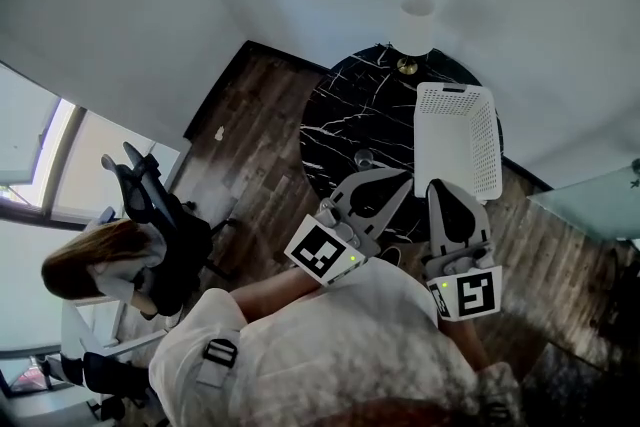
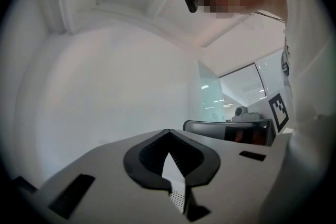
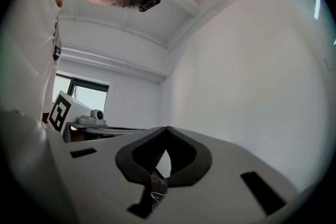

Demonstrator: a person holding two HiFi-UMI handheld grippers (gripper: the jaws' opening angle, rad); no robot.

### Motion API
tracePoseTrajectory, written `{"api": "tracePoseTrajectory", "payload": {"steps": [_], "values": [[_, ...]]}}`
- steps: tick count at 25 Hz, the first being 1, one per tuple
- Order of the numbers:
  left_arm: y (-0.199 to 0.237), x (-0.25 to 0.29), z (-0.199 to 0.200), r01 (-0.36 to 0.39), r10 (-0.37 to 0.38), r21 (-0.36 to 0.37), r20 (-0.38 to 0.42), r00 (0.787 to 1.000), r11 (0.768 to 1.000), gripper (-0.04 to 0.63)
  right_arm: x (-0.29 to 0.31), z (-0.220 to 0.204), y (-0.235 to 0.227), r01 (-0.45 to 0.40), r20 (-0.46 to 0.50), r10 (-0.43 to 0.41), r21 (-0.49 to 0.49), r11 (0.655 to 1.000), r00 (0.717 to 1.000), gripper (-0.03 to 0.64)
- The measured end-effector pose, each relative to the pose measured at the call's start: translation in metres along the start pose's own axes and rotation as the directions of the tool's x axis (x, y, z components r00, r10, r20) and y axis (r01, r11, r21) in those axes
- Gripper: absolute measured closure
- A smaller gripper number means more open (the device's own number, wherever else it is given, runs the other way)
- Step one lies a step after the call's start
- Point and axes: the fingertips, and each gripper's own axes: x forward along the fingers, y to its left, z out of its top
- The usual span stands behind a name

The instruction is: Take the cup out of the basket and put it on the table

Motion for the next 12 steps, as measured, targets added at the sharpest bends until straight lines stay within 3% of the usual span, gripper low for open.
{"api": "tracePoseTrajectory", "payload": {"steps": [7, 12], "values": [[-0.002, 0.001, -0.016, -0.012, 0.010, -0.024, -0.063, 0.998, 1.000, 0.589, -0.003, -0.004, -0.001, -0.009, -0.017, 0.009, -0.009, 1.000, 1.000, 0.611], [-0.009, 0.008, -0.011, 0.012, -0.013, -0.019, -0.025, 1.000, 1.000, 0.589, -0.006, -0.007, -0.005, -0.006, -0.019, 0.006, -0.002, 1.000, 1.000, 0.611]]}}
